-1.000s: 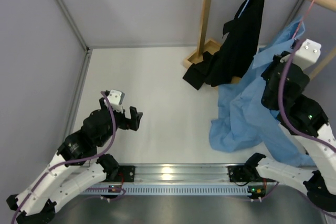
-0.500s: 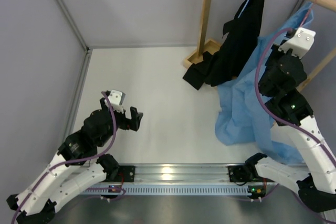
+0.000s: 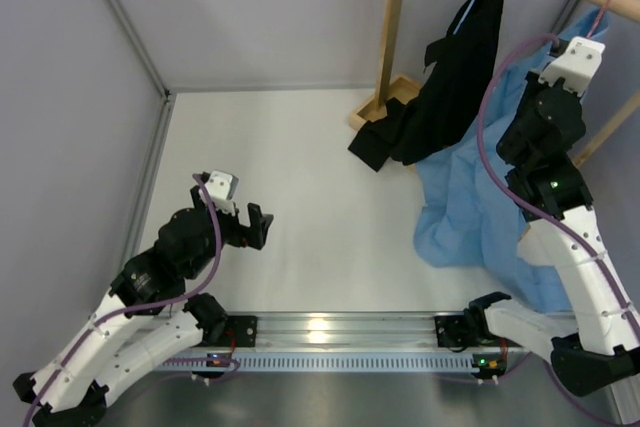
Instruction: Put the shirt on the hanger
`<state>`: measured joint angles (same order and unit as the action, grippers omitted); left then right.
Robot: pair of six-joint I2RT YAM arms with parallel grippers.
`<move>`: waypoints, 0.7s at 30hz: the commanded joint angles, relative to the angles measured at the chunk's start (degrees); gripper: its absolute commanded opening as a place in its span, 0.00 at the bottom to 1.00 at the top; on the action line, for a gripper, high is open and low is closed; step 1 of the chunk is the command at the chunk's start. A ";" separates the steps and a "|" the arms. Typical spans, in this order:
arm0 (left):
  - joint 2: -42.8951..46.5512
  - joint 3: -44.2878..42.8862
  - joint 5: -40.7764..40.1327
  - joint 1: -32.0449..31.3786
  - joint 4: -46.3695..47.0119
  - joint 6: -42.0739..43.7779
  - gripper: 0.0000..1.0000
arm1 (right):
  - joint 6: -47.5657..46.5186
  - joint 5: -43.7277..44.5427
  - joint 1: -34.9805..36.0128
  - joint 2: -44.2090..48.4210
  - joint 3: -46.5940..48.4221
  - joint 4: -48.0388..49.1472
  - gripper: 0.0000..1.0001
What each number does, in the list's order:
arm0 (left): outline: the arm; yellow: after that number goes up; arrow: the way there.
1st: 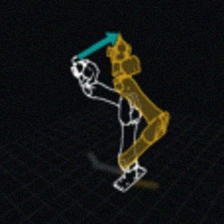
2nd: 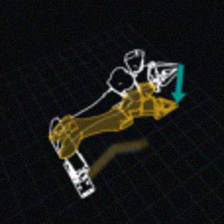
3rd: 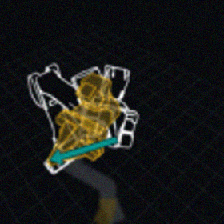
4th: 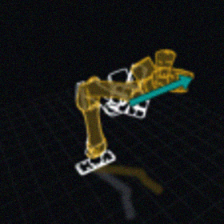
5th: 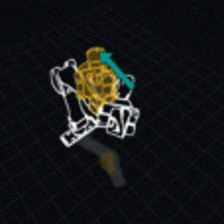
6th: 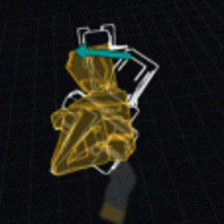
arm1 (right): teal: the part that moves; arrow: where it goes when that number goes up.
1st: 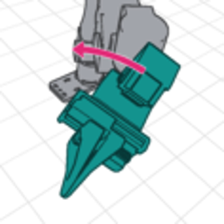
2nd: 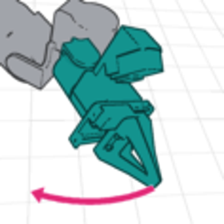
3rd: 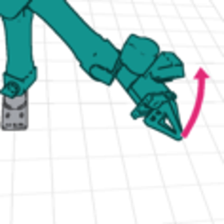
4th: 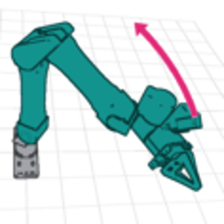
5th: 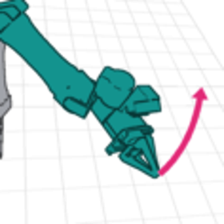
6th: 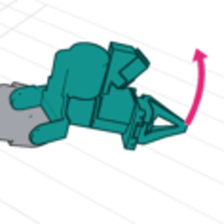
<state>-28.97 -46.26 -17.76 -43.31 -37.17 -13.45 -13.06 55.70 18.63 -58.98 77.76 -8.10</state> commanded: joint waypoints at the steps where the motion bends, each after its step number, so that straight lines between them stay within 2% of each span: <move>1: 0.32 0.12 1.58 1.21 3.06 0.36 0.98 | 0.75 -1.91 -1.32 -0.08 2.75 6.69 0.00; 6: 0.49 0.29 2.29 1.39 3.15 0.36 0.98 | 3.65 -1.21 -1.41 -0.08 -0.32 6.60 0.00; 13: 0.23 0.47 2.99 2.17 3.51 0.27 0.98 | 12.60 1.77 -1.41 1.24 -5.94 6.60 0.00; 16: 0.06 0.47 4.05 2.88 3.77 0.27 0.98 | 18.93 3.44 -1.32 0.45 -5.43 5.73 0.00; 21: 0.23 0.56 4.57 3.32 3.77 0.27 0.98 | 20.88 8.80 0.96 -3.68 -1.82 2.57 0.00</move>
<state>-28.99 -45.84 -14.20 -40.42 -36.42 -13.43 3.77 59.94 18.68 -60.75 71.94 -7.40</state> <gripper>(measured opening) 0.982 0.009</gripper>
